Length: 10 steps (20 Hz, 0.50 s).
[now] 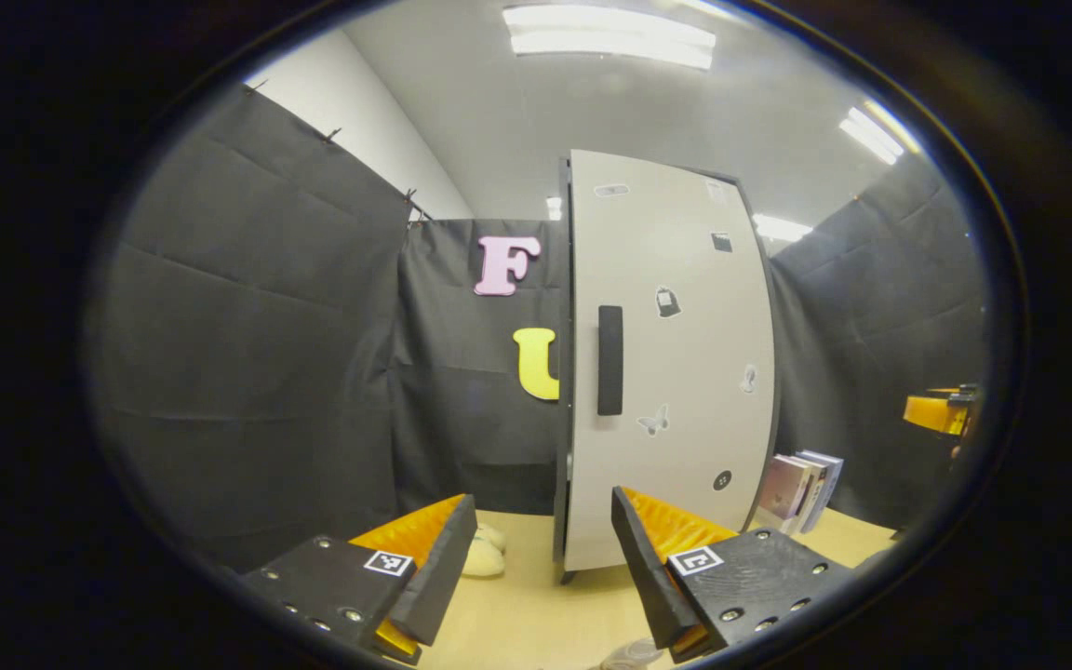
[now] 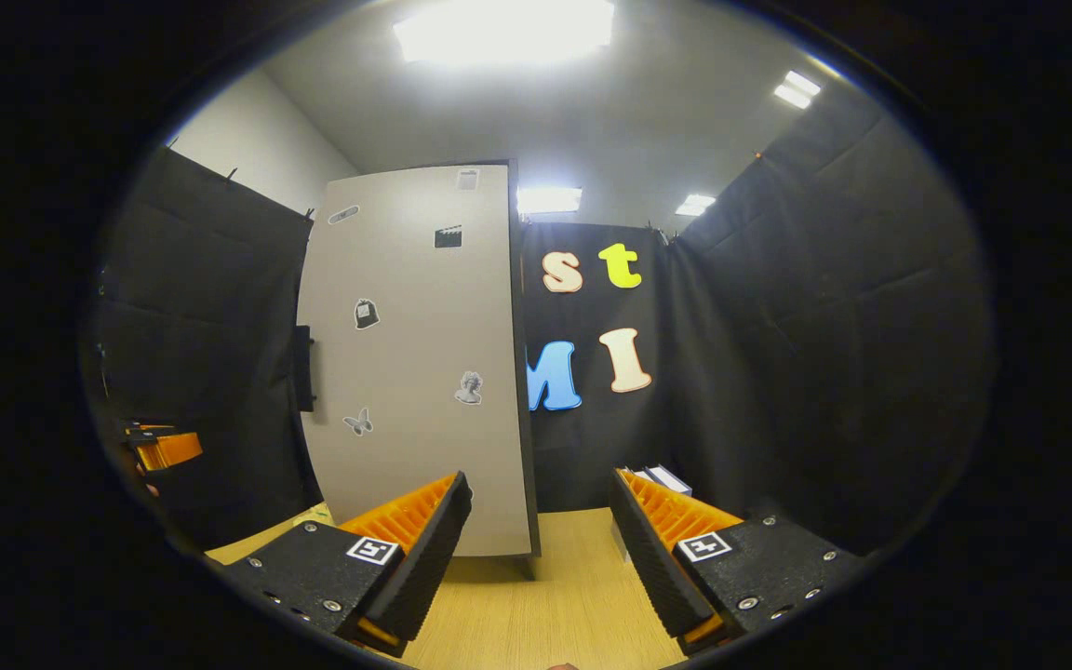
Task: Open the cabinet door with the right hand, grasp the bottle in the cabinet with the left hand and place it on the coaster, then close the cabinet door with the right hand.
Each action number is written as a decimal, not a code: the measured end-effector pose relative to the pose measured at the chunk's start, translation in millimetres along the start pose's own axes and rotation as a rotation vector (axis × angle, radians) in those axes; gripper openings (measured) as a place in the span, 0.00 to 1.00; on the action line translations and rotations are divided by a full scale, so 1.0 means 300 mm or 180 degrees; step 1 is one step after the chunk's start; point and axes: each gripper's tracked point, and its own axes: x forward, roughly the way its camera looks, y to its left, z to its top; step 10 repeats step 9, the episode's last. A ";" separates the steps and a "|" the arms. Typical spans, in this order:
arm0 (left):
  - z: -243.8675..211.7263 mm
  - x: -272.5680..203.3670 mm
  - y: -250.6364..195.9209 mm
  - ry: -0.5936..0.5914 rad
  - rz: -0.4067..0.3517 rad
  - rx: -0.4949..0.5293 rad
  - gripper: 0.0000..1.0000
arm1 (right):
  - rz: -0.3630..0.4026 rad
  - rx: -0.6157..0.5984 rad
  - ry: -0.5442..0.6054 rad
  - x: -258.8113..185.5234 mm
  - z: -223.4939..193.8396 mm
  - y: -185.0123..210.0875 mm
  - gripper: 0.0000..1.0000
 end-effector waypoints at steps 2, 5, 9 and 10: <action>-0.003 -0.002 0.009 0.0002 0.0007 -0.0010 0.87 | 0.0013 -0.0022 -0.0013 0.000 0.001 0.010 0.93; 0.003 -0.004 0.019 -0.0017 0.0011 -0.0011 0.84 | 0.0028 -0.0016 -0.0030 0.003 0.005 0.021 0.93; 0.010 -0.005 0.027 -0.0031 0.0020 0.0028 0.84 | 0.0022 -0.0007 -0.0026 0.004 -0.005 0.022 0.93; 0.010 -0.005 0.027 -0.0031 0.0020 0.0028 0.84 | 0.0022 -0.0007 -0.0026 0.004 -0.005 0.022 0.93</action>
